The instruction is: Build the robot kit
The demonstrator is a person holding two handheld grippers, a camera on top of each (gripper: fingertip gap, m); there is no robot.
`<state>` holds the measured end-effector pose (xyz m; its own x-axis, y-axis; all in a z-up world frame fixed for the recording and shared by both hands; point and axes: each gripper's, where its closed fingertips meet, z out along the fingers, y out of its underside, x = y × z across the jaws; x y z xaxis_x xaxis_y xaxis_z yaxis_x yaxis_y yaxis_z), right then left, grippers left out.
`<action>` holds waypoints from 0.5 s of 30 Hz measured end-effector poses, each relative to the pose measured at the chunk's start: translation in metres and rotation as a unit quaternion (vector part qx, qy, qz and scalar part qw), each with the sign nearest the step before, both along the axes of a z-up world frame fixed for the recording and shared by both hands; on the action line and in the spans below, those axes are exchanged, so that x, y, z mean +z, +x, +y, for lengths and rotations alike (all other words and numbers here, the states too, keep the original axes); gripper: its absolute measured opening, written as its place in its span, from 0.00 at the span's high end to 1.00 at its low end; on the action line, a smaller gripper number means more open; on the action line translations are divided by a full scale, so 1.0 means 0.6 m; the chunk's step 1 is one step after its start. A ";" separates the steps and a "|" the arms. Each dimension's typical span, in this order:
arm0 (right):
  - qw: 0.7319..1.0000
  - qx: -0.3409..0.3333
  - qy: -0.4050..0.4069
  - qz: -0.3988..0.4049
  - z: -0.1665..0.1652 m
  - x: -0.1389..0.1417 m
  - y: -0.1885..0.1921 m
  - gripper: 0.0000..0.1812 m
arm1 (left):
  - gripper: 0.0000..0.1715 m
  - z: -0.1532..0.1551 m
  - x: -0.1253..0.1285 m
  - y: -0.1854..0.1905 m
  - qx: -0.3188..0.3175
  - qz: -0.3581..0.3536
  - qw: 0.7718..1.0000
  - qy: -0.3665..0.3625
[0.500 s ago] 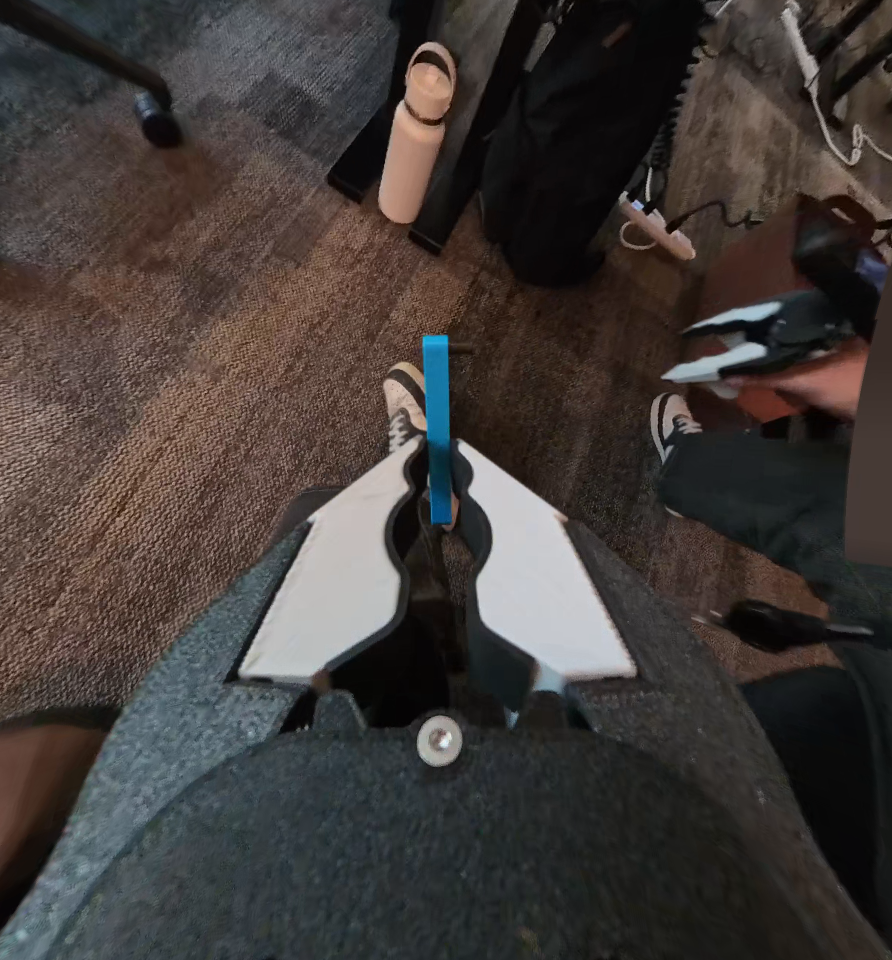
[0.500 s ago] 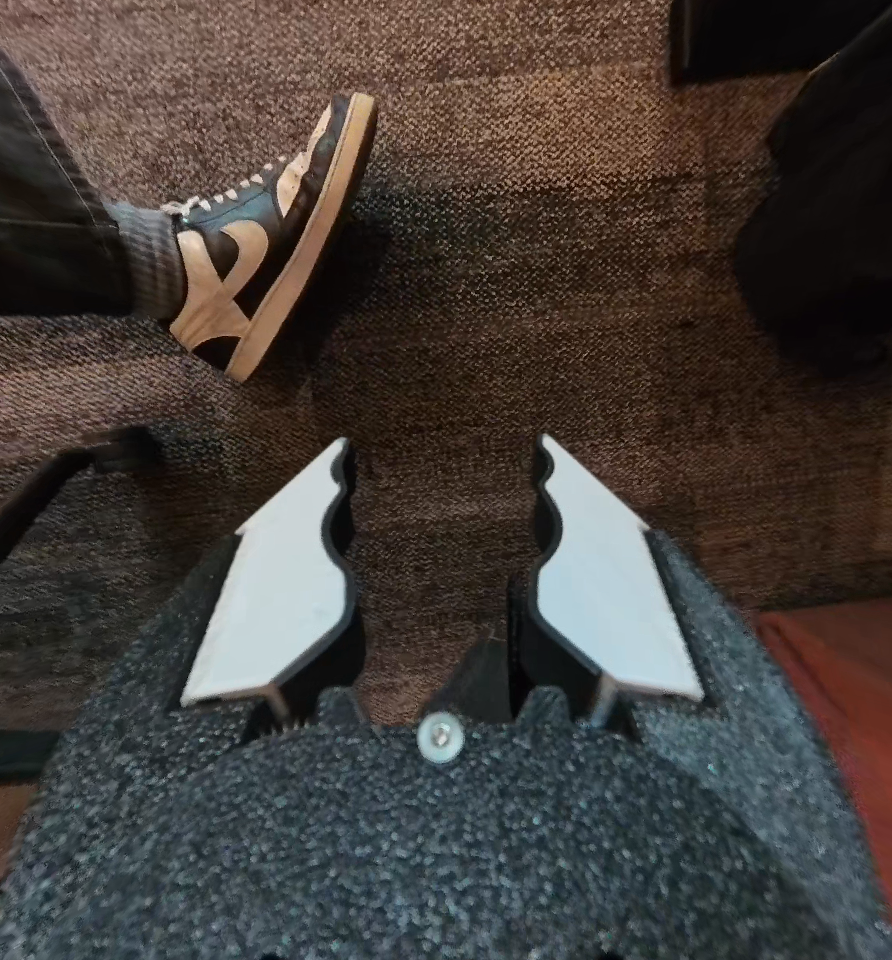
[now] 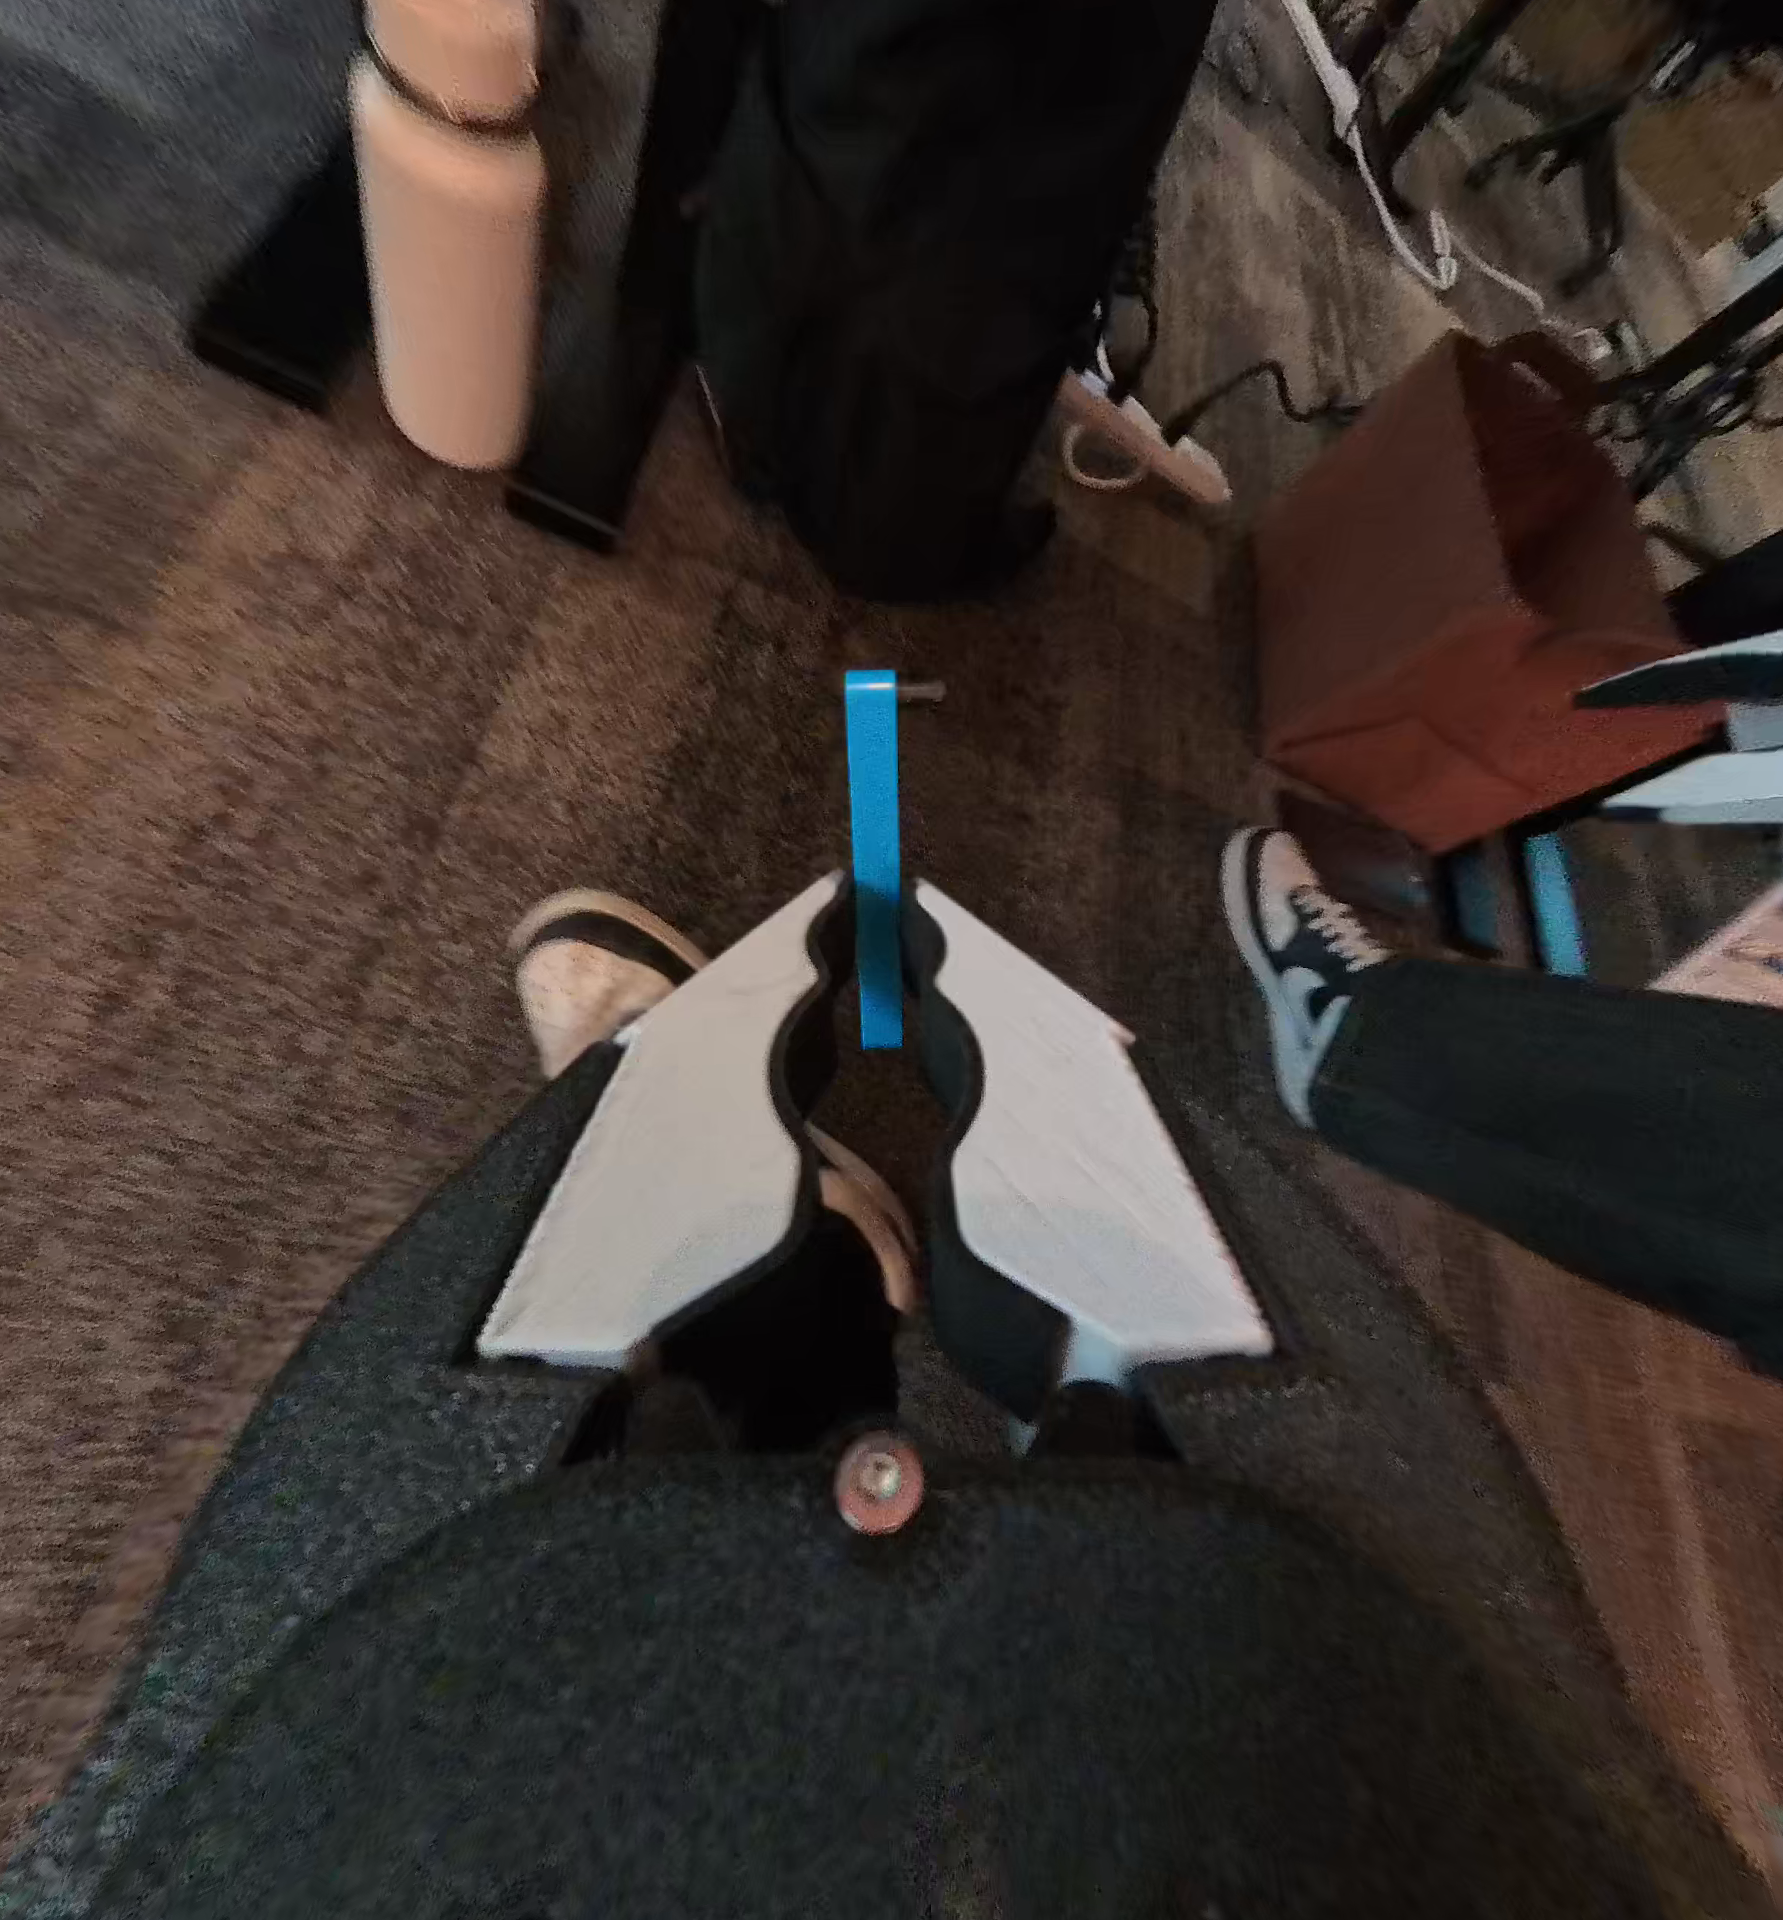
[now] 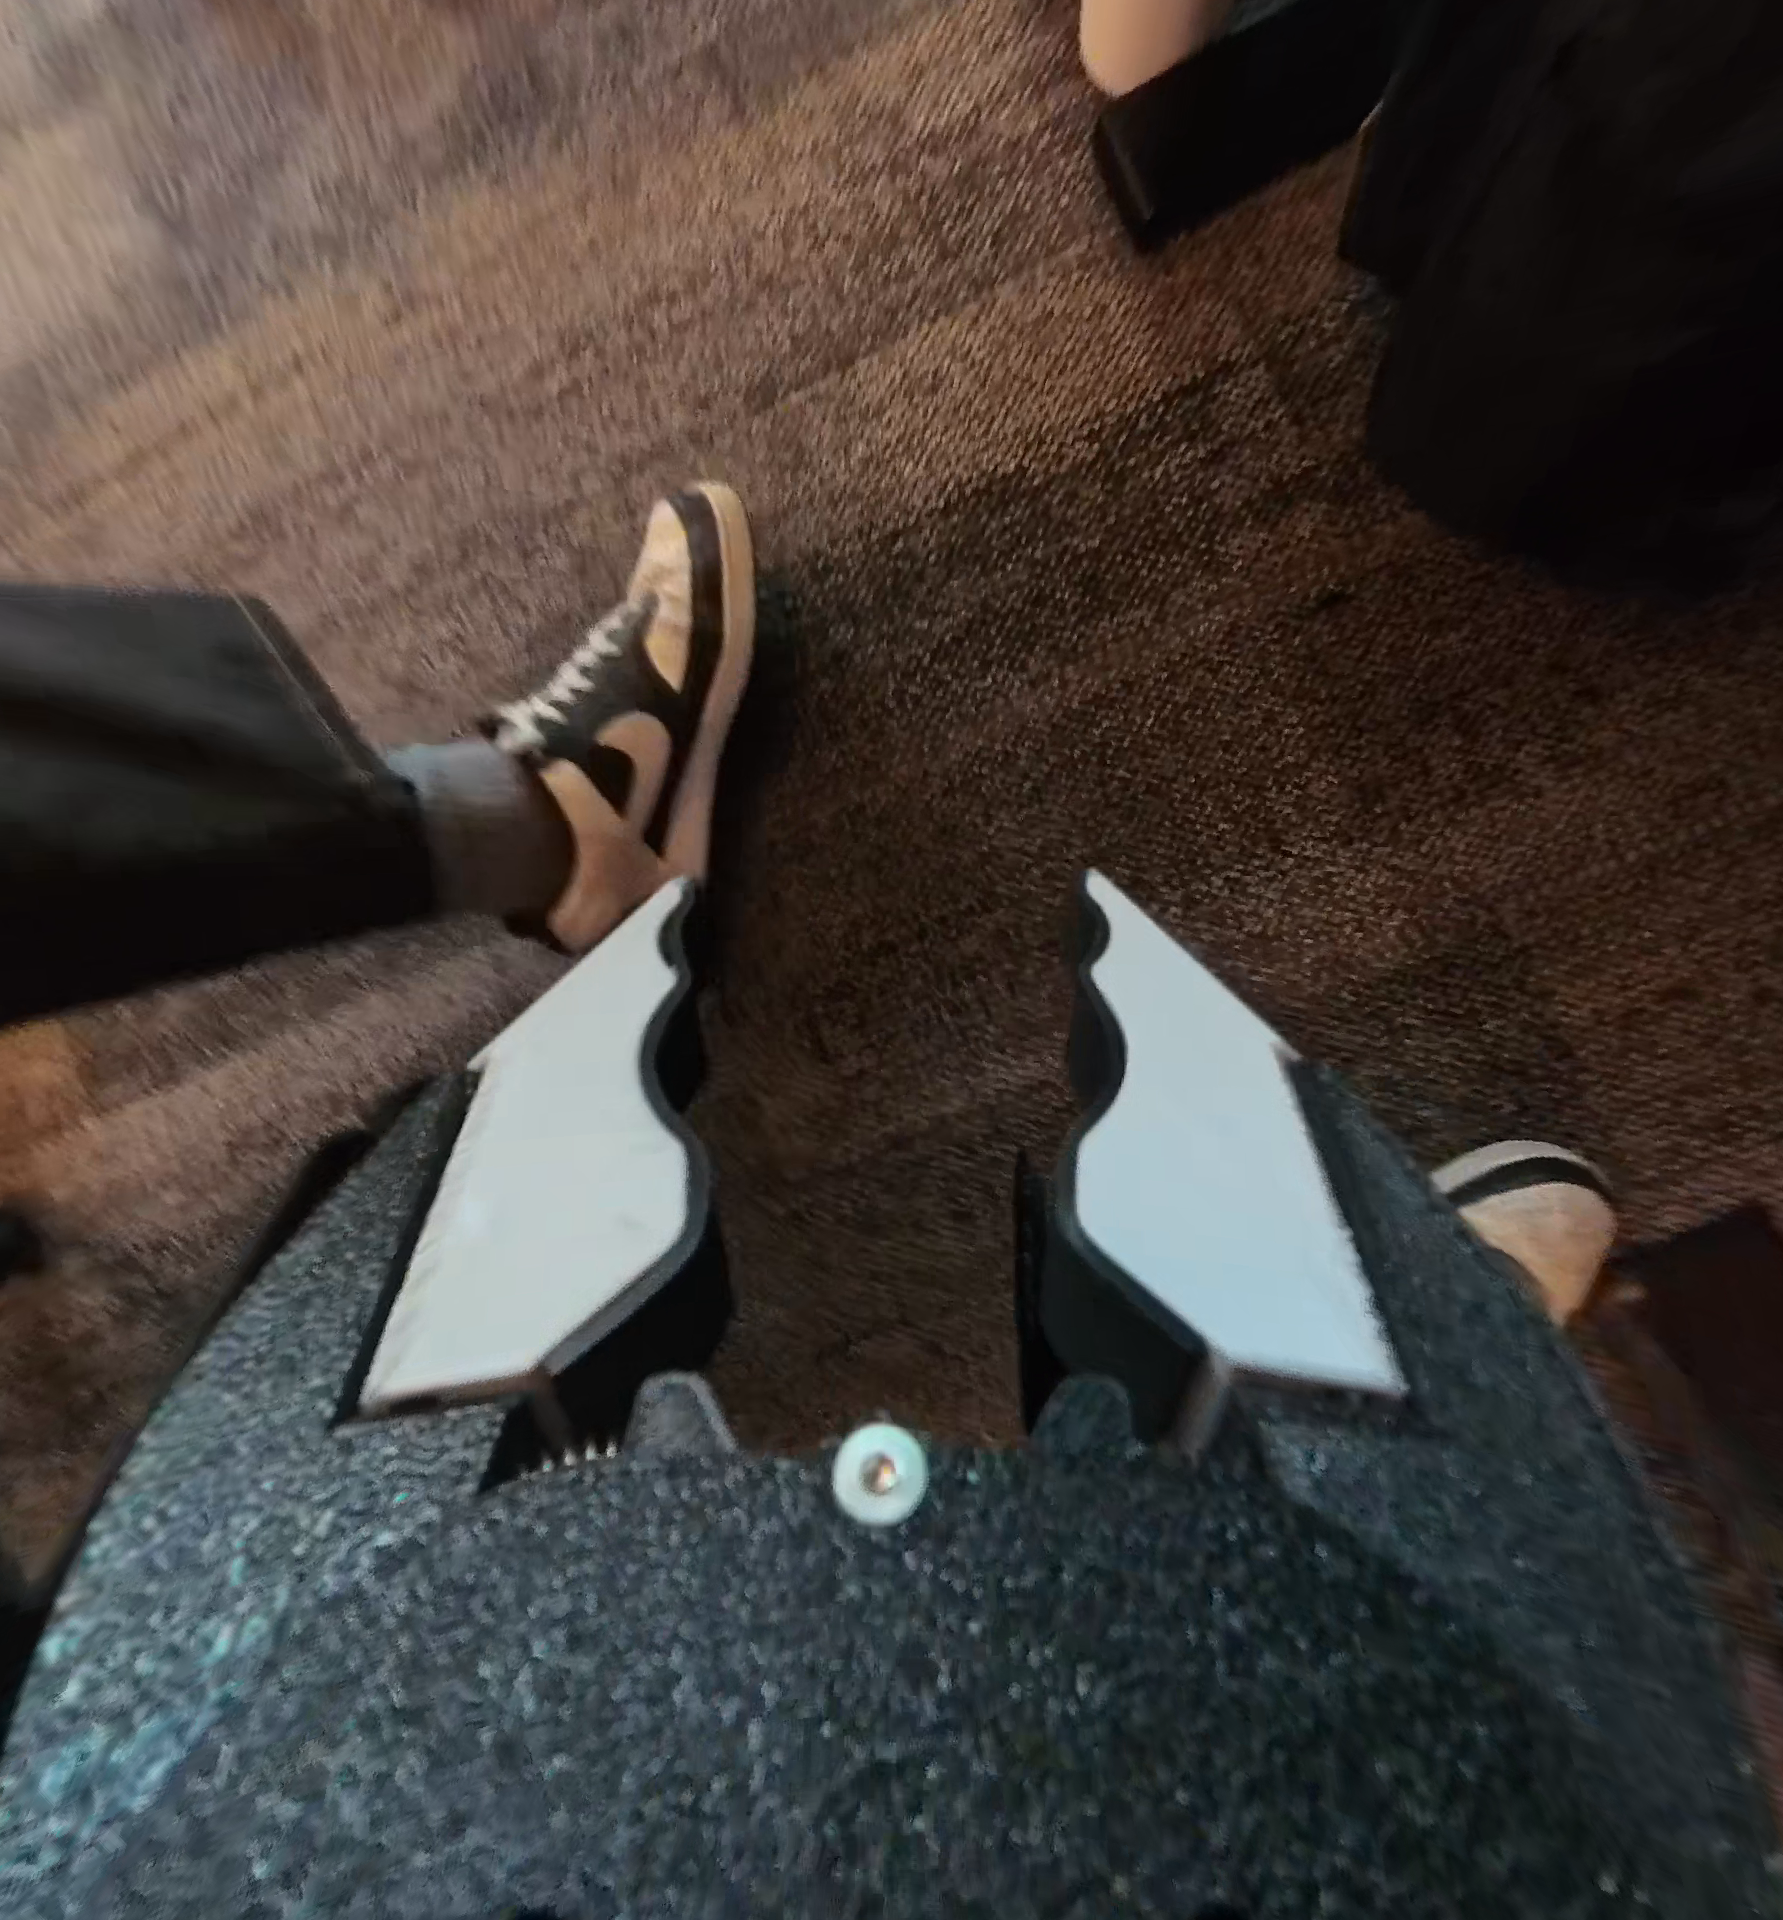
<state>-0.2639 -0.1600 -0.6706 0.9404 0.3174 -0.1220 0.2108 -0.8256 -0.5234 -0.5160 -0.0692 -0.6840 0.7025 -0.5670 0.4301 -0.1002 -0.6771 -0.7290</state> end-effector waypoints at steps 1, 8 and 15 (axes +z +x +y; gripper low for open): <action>1.000 -0.012 0.006 0.015 0.001 0.005 0.003 0.62 | 0.96 -0.006 -0.008 0.014 0.000 -0.015 1.000 -0.025; 0.999 -0.023 0.020 0.009 -0.016 0.002 0.029 0.74 | 0.96 0.002 0.048 0.111 -0.016 -0.051 0.998 -0.038; 0.980 -0.140 0.138 -0.017 0.158 -0.199 0.095 0.86 | 0.96 -0.005 0.129 0.188 -0.040 -0.095 0.994 -0.034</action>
